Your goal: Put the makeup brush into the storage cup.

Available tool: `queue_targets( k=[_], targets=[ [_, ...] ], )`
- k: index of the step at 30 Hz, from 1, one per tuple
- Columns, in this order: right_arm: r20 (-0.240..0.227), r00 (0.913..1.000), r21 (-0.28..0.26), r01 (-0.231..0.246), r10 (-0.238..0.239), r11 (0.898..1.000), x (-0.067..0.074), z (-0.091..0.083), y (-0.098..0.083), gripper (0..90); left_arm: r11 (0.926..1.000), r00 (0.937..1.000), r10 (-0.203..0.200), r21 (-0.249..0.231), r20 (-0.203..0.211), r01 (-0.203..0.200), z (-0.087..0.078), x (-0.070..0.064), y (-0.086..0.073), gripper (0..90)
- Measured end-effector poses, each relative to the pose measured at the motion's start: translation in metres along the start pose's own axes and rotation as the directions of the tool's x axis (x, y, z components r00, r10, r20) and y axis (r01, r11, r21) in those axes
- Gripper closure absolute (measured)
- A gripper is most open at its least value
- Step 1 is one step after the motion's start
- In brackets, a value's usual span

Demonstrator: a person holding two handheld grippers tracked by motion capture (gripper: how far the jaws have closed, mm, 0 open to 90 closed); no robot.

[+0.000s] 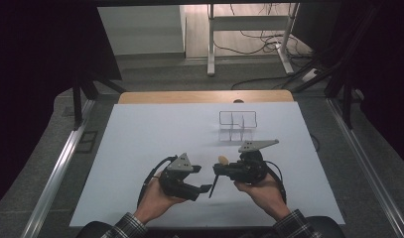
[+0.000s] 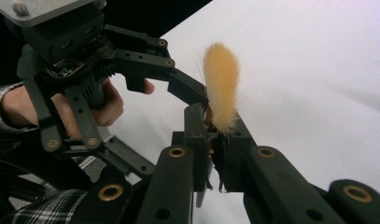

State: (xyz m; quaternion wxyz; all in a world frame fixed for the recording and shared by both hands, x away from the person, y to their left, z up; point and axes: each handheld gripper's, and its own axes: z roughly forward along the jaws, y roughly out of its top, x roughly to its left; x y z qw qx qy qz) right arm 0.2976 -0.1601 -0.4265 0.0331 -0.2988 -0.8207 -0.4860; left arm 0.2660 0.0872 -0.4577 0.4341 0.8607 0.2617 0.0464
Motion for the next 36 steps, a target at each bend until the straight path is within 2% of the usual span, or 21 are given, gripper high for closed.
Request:
queue_targets(
  k=[5,9,17,19,26,29,36],
  targets=[
    [0.028,0.9996,0.002,0.008,-0.009,1.0,-0.003,-0.004,0.0,84.2,0.9996,0.9996,-0.029,-0.002,-0.003,0.029,-0.005,0.003,0.0,14.8],
    [0.043,0.999,0.001,0.016,-0.016,1.0,-0.003,-0.006,0.0,84.1,0.9993,0.9995,-0.03,0.021,-0.013,0.03,-0.008,0.006,-0.002,10.9],
    [0.066,0.9972,-0.006,0.035,-0.034,0.999,-0.007,-0.011,0.001,84.2,0.9988,0.9988,-0.023,0.042,-0.044,0.025,-0.013,0.01,-0.007,7.6],
    [0.078,0.9964,-0.01,0.035,-0.034,0.999,-0.008,-0.013,0.002,84.1,0.9984,0.9976,-0.021,0.051,-0.066,0.024,-0.014,0.011,-0.009,6.1],
    [0.094,0.9955,-0.03,0.009,-0.006,1.0,-0.013,-0.018,0.002,84.1,0.9976,0.9956,-0.021,0.064,-0.092,0.027,-0.018,0.015,-0.012,2.9],
    [0.096,0.9953,-0.037,0.001,0.003,0.999,-0.014,-0.02,0.003,84.1,0.9967,0.9955,-0.023,0.076,-0.092,0.03,-0.019,0.016,-0.015,2.8],
    [0.111,0.9937,-0.034,0.02,-0.016,0.999,-0.016,-0.023,0.004,84.1,0.9953,0.9944,-0.019,0.092,-0.104,0.029,-0.021,0.018,-0.018,1.4]
  ],
)
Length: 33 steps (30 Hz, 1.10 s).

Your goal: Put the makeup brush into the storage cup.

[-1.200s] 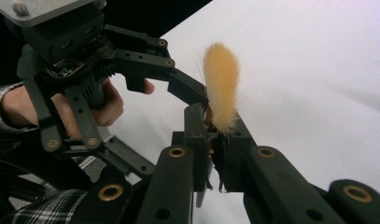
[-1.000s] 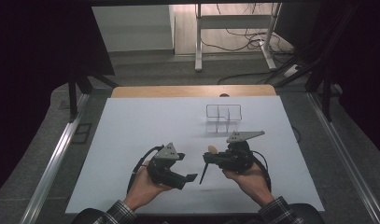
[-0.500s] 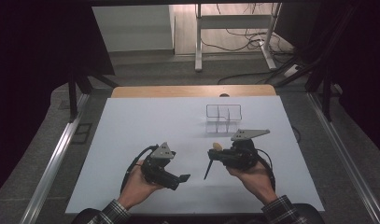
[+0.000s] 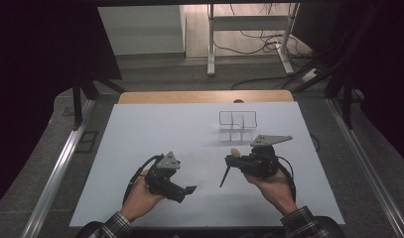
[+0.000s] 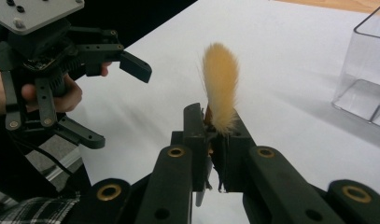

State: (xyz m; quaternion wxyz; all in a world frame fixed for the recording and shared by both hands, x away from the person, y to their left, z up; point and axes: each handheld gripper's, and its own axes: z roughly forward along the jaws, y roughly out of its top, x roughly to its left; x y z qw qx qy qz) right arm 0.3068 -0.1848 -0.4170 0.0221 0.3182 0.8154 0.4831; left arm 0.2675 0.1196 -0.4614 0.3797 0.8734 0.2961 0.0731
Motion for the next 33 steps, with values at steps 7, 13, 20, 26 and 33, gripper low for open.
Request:
queue_targets(
  k=[7,13,20,26,33],
  targets=[
    [0.032,0.9995,-0.004,0.008,-0.008,1.0,-0.005,-0.004,-0.001,84.0,0.9996,0.9997,-0.021,-0.016,0.011,0.022,-0.008,0.008,-0.006,0.5],
    [0.05,0.9987,-0.017,0.014,-0.013,1.0,-0.009,-0.008,0.0,83.9,0.9967,0.998,-0.063,-0.052,0.003,0.063,-0.019,0.019,-0.014,0.2],
    [0.065,0.9979,-0.029,0.01,-0.008,1.0,-0.014,-0.013,0.001,83.9,0.9956,0.9951,-0.081,-0.053,-0.057,0.078,-0.033,0.029,-0.027,0.1],
    [0.077,0.997,-0.045,0.006,-0.002,0.999,-0.02,-0.017,0.002,83.9,0.9952,0.9919,-0.086,-0.055,-0.094,0.081,-0.043,0.033,-0.038,0.1],
    [0.089,0.9961,-0.053,0.003,0.002,0.999,-0.023,-0.02,0.003,83.9,0.9949,0.9892,-0.093,-0.049,-0.113,0.088,-0.051,0.033,-0.047,0.0]
  ],
)
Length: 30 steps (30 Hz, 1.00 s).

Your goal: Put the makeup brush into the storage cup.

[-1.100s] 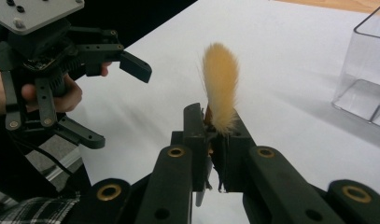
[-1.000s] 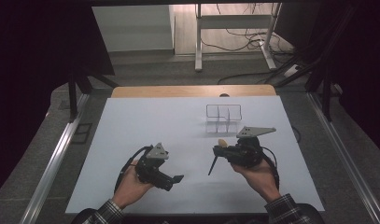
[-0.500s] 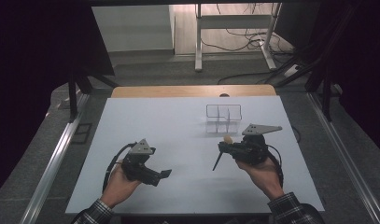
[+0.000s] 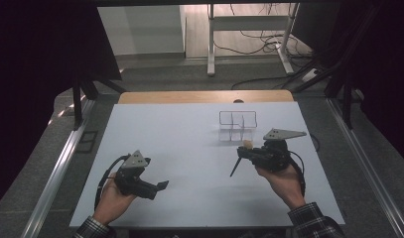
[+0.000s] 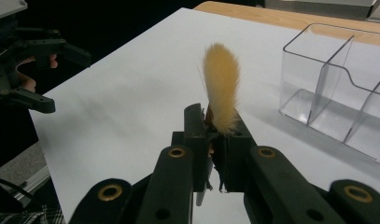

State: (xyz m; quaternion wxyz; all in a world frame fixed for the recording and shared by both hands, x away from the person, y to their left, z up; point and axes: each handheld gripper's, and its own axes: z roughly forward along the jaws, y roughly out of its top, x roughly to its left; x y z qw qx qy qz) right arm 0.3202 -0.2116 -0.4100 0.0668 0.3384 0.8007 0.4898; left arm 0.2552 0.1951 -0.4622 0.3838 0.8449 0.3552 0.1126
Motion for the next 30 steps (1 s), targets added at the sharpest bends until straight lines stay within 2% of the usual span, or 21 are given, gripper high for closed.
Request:
queue_targets(
  k=[9,23,30],
  targets=[
    [0.015,0.9998,-0.008,-0.01,0.01,1.0,-0.006,-0.005,0.002,83.8,0.9998,0.9997,-0.004,0.019,-0.025,0.004,-0.006,0.003,-0.008,0.0],
    [0.016,0.9996,-0.014,-0.024,0.025,1.0,-0.013,-0.007,0.006,83.8,0.9992,0.9983,-0.036,0.018,-0.046,0.036,-0.015,0.008,-0.019,0.0],
    [0.036,0.999,-0.018,-0.026,0.026,1.0,-0.017,-0.009,0.009,83.8,0.9983,0.9969,-0.055,0.016,-0.057,0.056,-0.02,0.01,-0.024,0.0]
  ],
)
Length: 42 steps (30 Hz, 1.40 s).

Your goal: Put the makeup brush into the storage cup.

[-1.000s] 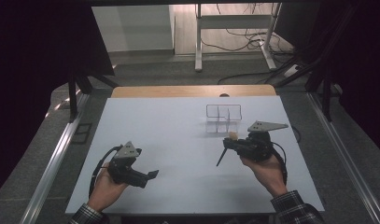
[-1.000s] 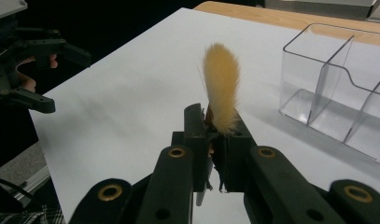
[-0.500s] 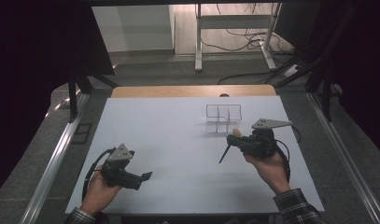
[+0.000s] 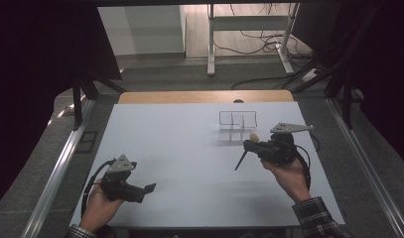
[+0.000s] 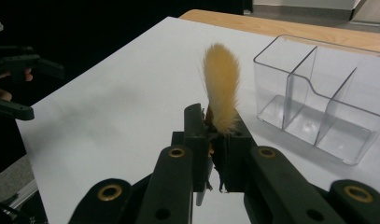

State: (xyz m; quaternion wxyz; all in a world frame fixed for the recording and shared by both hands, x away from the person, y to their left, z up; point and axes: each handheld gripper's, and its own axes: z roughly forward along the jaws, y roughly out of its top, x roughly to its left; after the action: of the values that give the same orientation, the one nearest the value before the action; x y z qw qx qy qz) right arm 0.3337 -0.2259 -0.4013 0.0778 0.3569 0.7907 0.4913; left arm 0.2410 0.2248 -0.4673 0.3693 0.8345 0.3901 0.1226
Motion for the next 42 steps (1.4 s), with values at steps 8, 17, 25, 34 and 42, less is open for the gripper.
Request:
queue_targets(
  k=[8,17,25,34,42],
  targets=[
    [0.021,0.9998,-0.015,-0.004,0.005,1.0,-0.009,-0.001,0.008,83.8,0.9997,0.9994,-0.025,0.003,-0.025,0.025,-0.005,0.004,-0.007,0.0],
    [0.057,0.9983,-0.037,-0.011,0.013,0.999,-0.023,-0.005,0.015,83.8,0.9996,0.9986,-0.025,0.009,-0.046,0.025,-0.008,0.007,-0.011,0.0],
    [0.079,0.9968,-0.052,-0.005,0.009,0.999,-0.031,-0.005,0.021,83.8,0.9989,0.9968,-0.042,0.017,-0.067,0.043,-0.011,0.01,-0.017,0.0],
    [0.084,0.9963,-0.079,-0.013,0.019,0.997,-0.038,-0.004,0.031,83.9,0.9976,0.9948,-0.068,0.006,-0.076,0.069,-0.014,0.014,-0.022,0.0],
    [0.085,0.9964,-0.102,0.003,0.005,0.995,-0.039,-0.005,0.045,83.8,0.9956,0.9924,-0.093,-0.002,-0.08,0.094,-0.017,0.019,-0.028,0.0]
  ],
)
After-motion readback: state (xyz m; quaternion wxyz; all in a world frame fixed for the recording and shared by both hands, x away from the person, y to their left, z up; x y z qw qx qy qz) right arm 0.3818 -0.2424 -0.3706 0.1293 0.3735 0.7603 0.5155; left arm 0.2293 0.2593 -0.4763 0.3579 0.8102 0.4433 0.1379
